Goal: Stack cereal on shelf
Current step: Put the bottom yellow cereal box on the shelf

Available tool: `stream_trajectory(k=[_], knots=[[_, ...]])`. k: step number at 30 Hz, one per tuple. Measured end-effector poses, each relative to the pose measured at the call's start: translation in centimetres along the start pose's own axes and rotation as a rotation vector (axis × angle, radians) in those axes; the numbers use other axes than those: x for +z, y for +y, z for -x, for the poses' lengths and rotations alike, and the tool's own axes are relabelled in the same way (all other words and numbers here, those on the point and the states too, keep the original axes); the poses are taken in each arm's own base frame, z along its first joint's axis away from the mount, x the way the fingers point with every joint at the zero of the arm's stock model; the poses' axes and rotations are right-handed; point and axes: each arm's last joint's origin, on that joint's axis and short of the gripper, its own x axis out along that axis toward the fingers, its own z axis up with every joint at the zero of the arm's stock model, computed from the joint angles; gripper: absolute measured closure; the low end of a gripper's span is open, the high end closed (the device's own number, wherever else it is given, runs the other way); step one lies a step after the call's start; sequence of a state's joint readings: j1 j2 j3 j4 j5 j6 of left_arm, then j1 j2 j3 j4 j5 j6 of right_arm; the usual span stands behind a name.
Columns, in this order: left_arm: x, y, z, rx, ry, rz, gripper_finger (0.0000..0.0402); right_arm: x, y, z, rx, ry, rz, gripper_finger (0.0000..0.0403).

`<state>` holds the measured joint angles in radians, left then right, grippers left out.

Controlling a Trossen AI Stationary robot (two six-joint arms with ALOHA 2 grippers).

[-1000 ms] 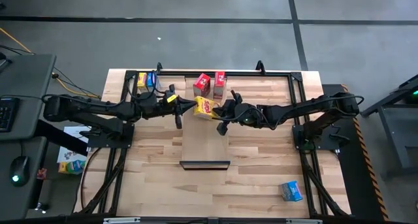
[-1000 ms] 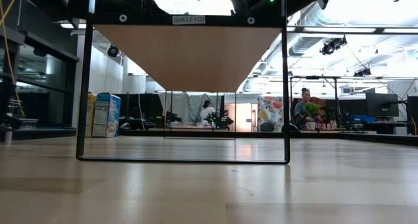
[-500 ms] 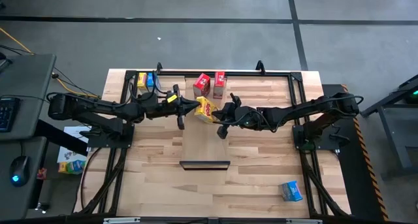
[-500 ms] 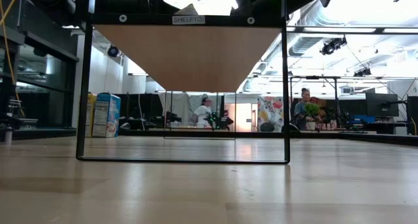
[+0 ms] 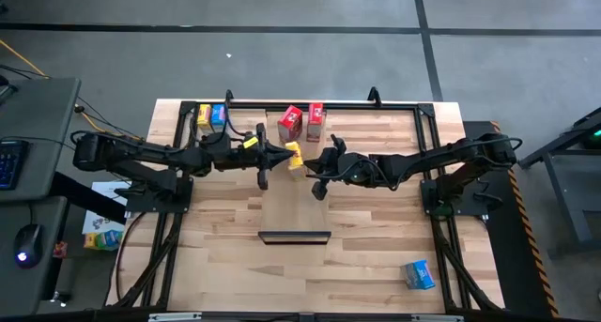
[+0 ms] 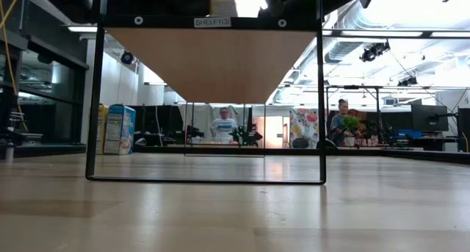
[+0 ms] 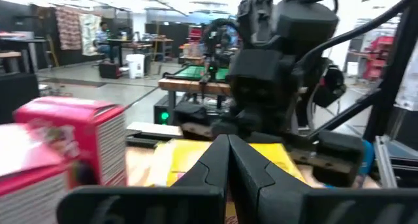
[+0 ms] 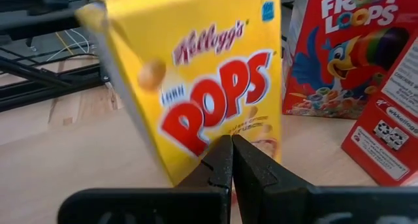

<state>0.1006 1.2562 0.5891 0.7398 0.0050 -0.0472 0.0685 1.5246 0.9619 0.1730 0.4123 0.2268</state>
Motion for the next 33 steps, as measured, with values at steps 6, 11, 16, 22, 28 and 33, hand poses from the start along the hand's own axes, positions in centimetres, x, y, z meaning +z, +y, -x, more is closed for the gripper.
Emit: stream_trajectory(k=[6,11,16,22,28,33], knots=[[0.0,-0.7,-1.0,-0.021,0.008,-0.024,0.0401,0.0,0.0,0.0,-0.007,0.001,0.001,0.0403],[0.6,-0.7,-1.4,-0.02,0.0,-0.048,0.0401,0.0,0.0,0.0,-0.007,0.002,0.006,0.0403],[2.0,-0.7,-1.0,-0.017,-0.042,-0.071,0.0401,0.0,0.0,0.0,-0.006,0.001,0.022,0.0403],[3.3,-0.7,0.5,-0.007,-0.015,-0.084,0.0401,-0.1,-0.1,0.0,-0.008,0.01,0.031,0.0403],[4.6,-0.9,3.5,-0.01,0.086,-0.085,0.0401,0.7,-0.7,1.7,-0.054,0.024,0.047,0.0403],[4.0,-1.8,5.8,0.043,0.216,-0.085,0.0402,1.5,-1.6,3.9,-0.083,0.065,0.038,0.0403]])
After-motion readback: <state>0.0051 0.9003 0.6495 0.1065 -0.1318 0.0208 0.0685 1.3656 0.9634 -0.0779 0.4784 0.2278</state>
